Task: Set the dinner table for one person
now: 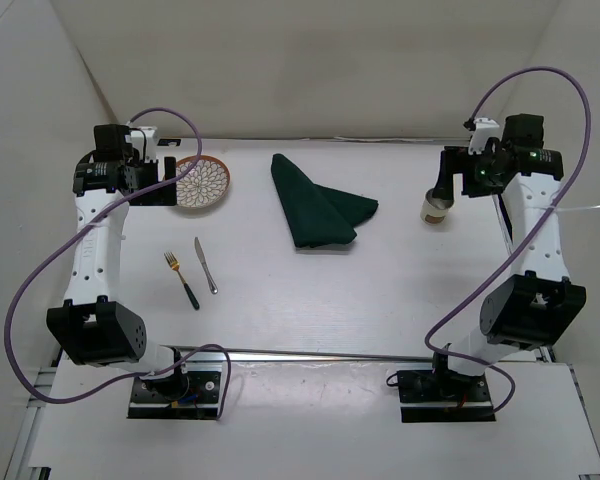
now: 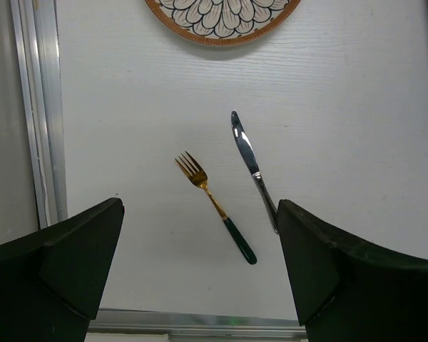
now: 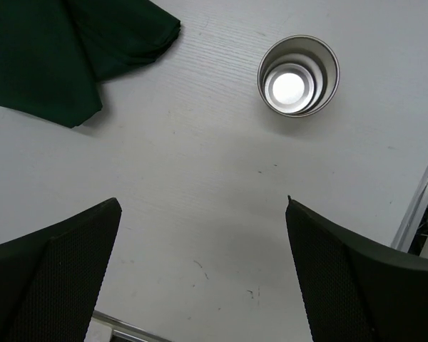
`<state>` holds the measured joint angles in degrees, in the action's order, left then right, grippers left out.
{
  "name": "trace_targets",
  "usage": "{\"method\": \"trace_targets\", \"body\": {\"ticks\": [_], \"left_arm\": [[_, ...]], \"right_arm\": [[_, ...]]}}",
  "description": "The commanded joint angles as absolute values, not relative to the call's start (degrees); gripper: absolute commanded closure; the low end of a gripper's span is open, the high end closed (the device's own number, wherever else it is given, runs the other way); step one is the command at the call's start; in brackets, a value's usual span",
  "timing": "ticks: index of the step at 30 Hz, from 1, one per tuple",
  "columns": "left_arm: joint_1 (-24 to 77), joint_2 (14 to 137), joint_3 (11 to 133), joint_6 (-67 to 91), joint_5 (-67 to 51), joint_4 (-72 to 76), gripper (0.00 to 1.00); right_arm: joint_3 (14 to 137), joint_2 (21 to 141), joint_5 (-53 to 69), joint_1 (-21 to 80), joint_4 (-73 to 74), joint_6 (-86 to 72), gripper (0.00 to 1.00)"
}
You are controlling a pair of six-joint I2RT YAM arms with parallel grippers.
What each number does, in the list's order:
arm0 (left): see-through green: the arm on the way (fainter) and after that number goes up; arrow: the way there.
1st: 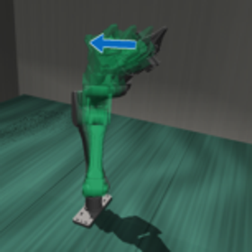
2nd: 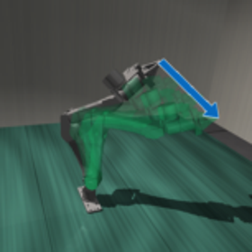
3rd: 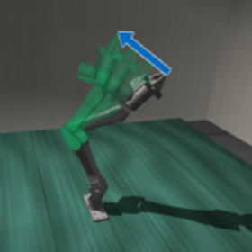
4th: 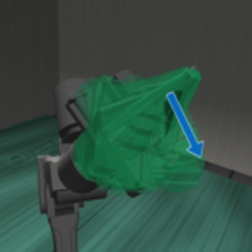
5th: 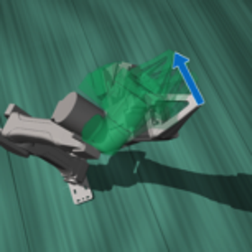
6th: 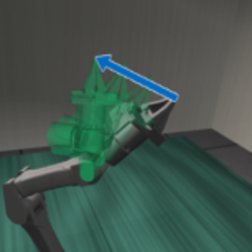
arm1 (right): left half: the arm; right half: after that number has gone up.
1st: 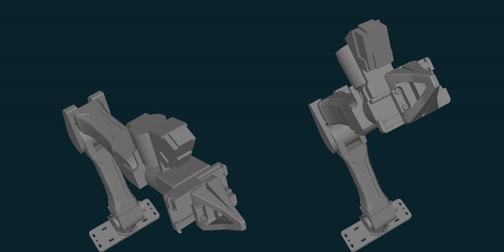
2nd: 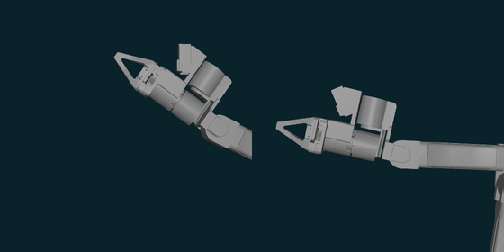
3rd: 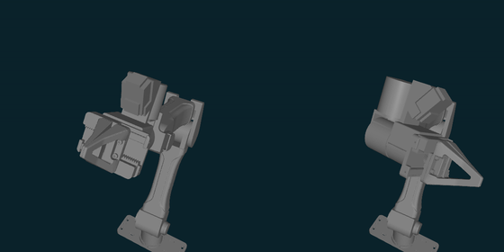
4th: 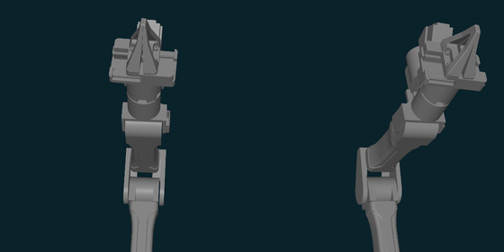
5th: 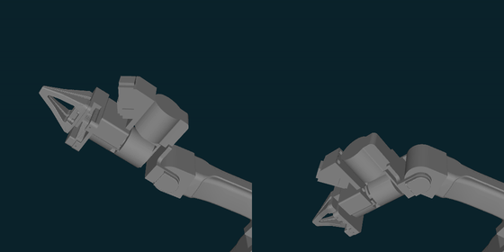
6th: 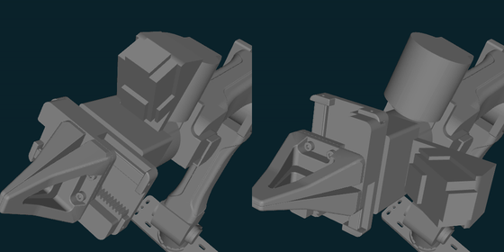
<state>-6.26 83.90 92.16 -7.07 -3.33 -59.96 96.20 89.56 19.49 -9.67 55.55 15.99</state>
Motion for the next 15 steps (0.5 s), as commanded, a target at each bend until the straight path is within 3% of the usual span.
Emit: {"method": "trace_targets", "body": {"ticks": [1, 6, 9, 15], "left_arm": [[-6.2, 81.6, 91.8, -7.5, -1.8, -59.2, 0.0], [-6.2, 81.6, 90.0, -8.7, 0.7, -59.2, 0.0], [-6.2, 81.0, 90.0, -11.1, 4.7, -62.6, 0.0], [-7.3, 80.5, 91.5, -13.1, 5.9, -68.1, 0.0]], "right_arm": [[94.4, 87.1, 21.3, -9.5, 54.7, 14.9, 0.0], [89.2, 85.5, 27.7, -8.0, 54.0, 15.4, 0.0], [84.9, 85.5, 21.8, -1.9, 50.5, 16.9, 0.0], [86.1, 94.1, 24.8, 5.9, 44.2, 14.3, 0.03]]}}
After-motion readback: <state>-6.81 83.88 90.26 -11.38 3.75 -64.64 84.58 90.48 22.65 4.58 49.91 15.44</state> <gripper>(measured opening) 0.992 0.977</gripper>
